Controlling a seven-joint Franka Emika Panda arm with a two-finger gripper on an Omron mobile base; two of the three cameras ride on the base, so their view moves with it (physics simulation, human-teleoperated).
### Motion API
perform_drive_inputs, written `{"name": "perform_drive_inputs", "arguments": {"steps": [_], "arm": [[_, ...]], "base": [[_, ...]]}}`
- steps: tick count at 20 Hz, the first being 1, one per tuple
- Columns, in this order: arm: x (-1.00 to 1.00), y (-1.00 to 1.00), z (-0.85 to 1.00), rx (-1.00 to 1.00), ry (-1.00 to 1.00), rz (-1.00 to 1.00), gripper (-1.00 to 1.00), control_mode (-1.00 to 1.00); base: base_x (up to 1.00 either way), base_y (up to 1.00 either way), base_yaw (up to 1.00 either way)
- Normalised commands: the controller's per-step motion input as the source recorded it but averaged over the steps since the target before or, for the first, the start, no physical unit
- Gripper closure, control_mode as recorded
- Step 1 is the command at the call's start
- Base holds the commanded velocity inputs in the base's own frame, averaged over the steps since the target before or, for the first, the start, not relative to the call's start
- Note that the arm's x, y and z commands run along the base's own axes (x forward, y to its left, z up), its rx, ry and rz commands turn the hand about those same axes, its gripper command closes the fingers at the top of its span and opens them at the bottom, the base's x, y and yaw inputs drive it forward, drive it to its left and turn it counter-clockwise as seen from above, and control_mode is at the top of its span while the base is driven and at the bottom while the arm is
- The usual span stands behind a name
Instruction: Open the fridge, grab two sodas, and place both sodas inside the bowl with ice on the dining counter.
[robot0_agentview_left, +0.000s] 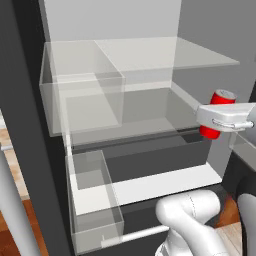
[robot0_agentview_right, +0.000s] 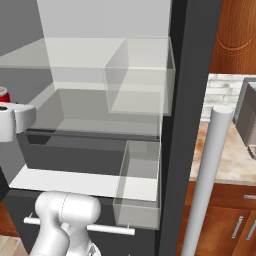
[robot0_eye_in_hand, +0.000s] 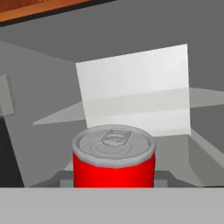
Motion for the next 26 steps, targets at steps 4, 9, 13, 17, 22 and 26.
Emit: {"name": "perform_drive_inputs", "arguments": {"steps": [4, 9, 13, 17, 22, 26], "arm": [[0.00, 0.00, 0.00, 0.00, 0.00, 0.00, 1.00, 1.00], [0.00, 0.00, 0.00, 0.00, 0.00, 0.00, 1.00, 1.00], [0.00, 0.00, 0.00, 0.00, 0.00, 0.00, 1.00, 1.00], [0.00, 0.00, 0.00, 0.00, 0.00, 0.00, 1.00, 1.00], [0.00, 0.00, 0.00, 0.00, 0.00, 0.00, 1.00, 1.00], [0.00, 0.00, 0.00, 0.00, 0.00, 0.00, 1.00, 1.00]], "base": [[-0.63, -0.02, -0.08], [-1.00, -0.04, -0.36], [-0.79, 0.00, -0.54], [-0.54, 0.00, -0.62], [-0.46, 0.00, -0.64], [-0.40, 0.00, -0.64]]}}
